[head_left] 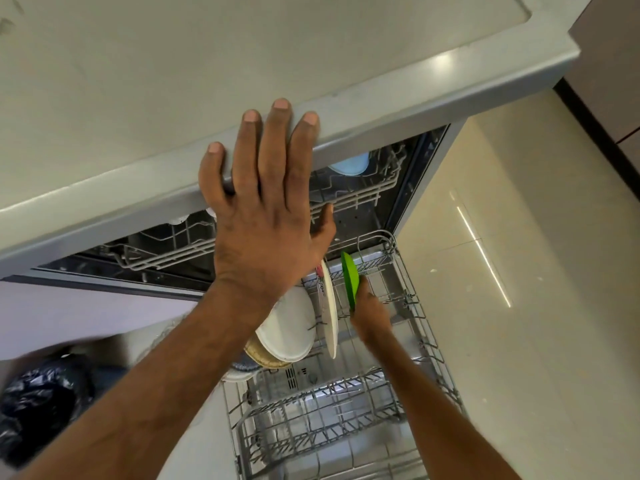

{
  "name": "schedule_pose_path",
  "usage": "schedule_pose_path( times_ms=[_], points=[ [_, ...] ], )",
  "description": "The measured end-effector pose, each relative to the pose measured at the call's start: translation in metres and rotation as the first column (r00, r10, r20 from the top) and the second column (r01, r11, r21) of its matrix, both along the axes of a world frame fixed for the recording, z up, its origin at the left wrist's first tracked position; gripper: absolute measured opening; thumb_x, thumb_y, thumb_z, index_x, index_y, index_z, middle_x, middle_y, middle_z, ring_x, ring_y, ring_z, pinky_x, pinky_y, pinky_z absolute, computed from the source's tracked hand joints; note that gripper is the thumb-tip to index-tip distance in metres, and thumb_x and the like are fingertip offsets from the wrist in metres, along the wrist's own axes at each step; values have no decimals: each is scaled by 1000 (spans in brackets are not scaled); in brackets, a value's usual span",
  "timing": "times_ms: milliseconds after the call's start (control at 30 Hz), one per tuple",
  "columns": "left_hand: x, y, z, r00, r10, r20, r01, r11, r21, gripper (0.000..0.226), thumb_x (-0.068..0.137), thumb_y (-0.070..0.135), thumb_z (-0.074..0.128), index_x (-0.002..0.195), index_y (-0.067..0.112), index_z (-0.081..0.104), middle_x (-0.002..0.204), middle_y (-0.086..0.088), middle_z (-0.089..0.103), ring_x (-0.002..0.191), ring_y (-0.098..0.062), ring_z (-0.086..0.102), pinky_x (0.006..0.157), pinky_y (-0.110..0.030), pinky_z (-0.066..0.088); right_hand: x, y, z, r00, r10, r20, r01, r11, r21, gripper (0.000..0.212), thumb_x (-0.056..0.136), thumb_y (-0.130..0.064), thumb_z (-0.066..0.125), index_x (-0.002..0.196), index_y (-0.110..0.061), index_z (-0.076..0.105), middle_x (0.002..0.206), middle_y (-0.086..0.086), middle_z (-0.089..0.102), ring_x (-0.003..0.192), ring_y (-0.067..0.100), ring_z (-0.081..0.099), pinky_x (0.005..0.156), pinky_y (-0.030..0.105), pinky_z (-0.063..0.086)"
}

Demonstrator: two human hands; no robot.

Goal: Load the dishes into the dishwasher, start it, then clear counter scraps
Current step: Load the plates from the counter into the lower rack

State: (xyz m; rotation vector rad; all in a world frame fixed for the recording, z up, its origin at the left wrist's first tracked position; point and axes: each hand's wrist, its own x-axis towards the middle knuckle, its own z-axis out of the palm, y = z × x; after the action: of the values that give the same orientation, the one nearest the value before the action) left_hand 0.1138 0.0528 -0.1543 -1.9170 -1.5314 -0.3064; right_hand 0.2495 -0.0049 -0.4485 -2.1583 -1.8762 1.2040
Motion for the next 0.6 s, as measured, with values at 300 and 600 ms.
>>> schedule_pose_path(
  times_ms=[300, 600],
  points=[
    [0, 1, -1, 999, 39, -26, -38, 998, 53, 85, 86, 56, 49, 147, 6, 18, 148, -11, 18, 136, -31, 21, 109, -53, 20, -17, 14, -26, 997, 9, -76, -17, 994, -111, 69, 93, -23, 67, 144, -12, 22, 103, 15, 70, 86, 27, 70, 77, 41, 59],
    [1, 2, 0, 998, 49, -25, -48, 998, 52, 86, 85, 53, 53, 147, 5, 20, 148, -10, 19, 136, -31, 22, 109, -53, 18, 1, -12, -15, 998, 52, -47, -59, 987, -148, 106, 82, -28, 79, 154, -13, 3, 134, 20, 57, 115, 33, 62, 97, 47, 53]
  ],
)
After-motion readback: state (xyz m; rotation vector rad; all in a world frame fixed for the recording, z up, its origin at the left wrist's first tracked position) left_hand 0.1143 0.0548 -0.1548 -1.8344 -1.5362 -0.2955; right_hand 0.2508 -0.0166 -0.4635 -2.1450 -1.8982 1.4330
